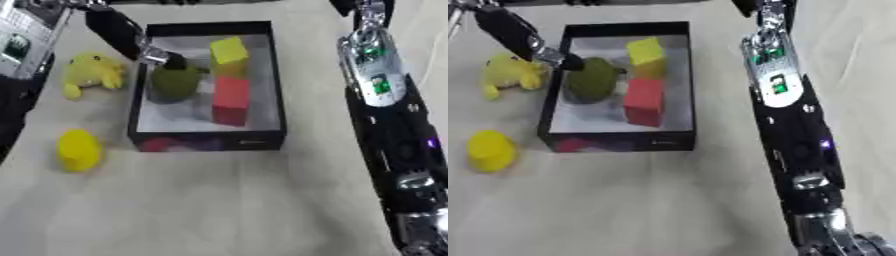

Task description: Pick up objects on the table and place them in the box.

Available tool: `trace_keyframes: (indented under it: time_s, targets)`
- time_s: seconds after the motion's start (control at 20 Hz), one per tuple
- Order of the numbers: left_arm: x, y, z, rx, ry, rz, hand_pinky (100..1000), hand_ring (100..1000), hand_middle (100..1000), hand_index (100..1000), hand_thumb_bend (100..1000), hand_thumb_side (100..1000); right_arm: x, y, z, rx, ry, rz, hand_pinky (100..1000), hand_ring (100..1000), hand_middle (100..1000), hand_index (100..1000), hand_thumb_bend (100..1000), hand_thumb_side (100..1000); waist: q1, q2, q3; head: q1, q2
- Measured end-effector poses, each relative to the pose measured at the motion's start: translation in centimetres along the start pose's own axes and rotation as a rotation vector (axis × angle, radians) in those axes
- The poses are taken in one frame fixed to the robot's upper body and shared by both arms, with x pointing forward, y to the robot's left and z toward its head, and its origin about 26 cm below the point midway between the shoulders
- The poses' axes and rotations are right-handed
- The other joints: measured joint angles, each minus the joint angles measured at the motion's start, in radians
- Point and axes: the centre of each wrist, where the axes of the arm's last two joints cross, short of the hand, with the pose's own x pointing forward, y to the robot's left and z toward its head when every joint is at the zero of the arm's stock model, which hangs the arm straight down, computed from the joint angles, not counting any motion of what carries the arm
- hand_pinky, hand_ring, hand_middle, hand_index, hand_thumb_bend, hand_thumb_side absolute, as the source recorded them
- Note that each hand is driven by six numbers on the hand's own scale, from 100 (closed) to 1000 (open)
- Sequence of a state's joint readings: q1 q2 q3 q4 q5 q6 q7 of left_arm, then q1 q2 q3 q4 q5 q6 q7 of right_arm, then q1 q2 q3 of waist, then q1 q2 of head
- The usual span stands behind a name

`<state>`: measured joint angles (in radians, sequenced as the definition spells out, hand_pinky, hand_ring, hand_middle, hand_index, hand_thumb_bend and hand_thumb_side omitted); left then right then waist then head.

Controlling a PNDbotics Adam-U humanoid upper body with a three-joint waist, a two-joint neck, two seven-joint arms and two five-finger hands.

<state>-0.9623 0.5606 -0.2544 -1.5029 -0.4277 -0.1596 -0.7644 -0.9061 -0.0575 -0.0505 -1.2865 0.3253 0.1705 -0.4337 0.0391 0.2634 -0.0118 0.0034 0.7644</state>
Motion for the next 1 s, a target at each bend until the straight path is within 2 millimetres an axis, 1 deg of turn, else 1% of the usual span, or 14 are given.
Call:
trace_keyframes:
  time_s: [0.3,0.4,0.45,0.55,0.75,0.85,1.0]
  targets:
    - [-2.2,0.2,3.2,0.027,0.122,0.031,805,842,815,913,612,509,-0.1,-0.3,-0.1,-0.012,0.002,0.007,799,735,726,829,284,358,-0.005,-0.005,0.016,-0.009,0.0]
    - [-3.5,-0.2,4.0,0.019,0.181,0.057,809,847,820,926,633,468,-0.1,-0.3,-0.2,-0.015,0.003,0.008,800,735,726,829,283,359,-0.005,-0.005,0.021,-0.009,0.0]
    - [-4.1,-0.4,4.3,0.013,0.21,0.074,815,857,827,935,657,424,-0.1,-0.4,-0.2,-0.018,0.004,0.008,800,735,726,829,289,356,-0.007,-0.005,0.021,-0.009,0.0]
    - [-5.3,-1.1,4.6,-0.005,0.256,0.108,826,866,828,934,708,371,-0.1,-0.4,-0.2,-0.019,0.004,0.008,800,735,726,829,283,359,-0.011,-0.005,0.021,-0.009,-0.001]
    - [-7.0,-2.3,4.8,-0.048,0.321,0.158,818,860,804,897,711,384,-0.1,-0.4,-0.2,-0.021,0.004,0.008,800,735,726,829,283,359,-0.012,-0.005,0.016,-0.008,-0.01]
    - [-7.6,-2.7,4.8,-0.068,0.356,0.165,820,863,803,880,703,391,-0.1,-0.4,-0.2,-0.022,0.004,0.008,800,735,726,829,284,359,-0.012,-0.005,0.008,-0.006,-0.014]
    - [-8.2,-3.2,4.5,-0.097,0.4,0.16,823,865,806,873,700,377,0.1,-0.4,-0.3,-0.022,0.0,0.007,800,735,726,829,284,357,-0.012,-0.005,0.0,0.001,-0.024]
